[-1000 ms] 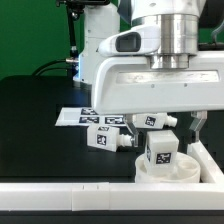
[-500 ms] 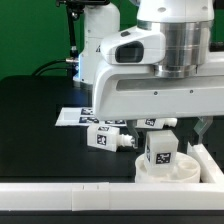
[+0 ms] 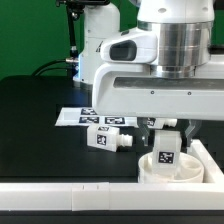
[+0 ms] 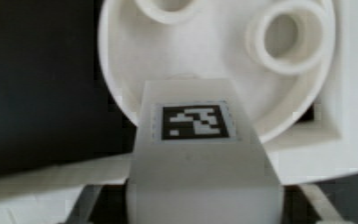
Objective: Assemble stool
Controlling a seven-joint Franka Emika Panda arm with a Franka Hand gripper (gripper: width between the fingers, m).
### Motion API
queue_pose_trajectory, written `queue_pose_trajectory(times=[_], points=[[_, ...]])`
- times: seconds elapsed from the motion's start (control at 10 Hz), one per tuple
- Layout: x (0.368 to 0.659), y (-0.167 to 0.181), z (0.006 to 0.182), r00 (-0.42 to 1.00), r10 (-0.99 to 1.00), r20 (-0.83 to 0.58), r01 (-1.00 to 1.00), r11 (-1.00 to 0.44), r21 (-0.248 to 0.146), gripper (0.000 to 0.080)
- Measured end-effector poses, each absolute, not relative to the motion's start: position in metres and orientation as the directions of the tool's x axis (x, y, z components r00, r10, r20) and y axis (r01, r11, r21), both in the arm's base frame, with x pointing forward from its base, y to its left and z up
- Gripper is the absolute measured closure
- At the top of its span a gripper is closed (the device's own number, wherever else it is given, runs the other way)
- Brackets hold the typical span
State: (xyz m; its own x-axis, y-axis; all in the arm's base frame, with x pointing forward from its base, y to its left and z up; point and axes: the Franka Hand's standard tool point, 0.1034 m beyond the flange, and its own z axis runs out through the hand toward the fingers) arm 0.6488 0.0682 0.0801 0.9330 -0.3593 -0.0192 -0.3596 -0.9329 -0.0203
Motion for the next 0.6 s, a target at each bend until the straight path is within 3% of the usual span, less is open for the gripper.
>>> queue_pose_trajectory(times=[0.2,0.3,0.4,0.6], points=[[0.646,0.074,0.079,0.732,-0.680,-0.034,-0.681,-0.731,-0.031,0.0466],[0.648,0.080,0.078,0.587,-0.807,-0.064,-0.809,-0.584,-0.067,0.0466],[0.650,0.082,0.078,0.487,-0.868,-0.099,-0.873,-0.480,-0.092,0.0466],[0.649,0.086,0.077,0.355,-0.928,-0.115,-0.934,-0.347,-0.085,0.0466]])
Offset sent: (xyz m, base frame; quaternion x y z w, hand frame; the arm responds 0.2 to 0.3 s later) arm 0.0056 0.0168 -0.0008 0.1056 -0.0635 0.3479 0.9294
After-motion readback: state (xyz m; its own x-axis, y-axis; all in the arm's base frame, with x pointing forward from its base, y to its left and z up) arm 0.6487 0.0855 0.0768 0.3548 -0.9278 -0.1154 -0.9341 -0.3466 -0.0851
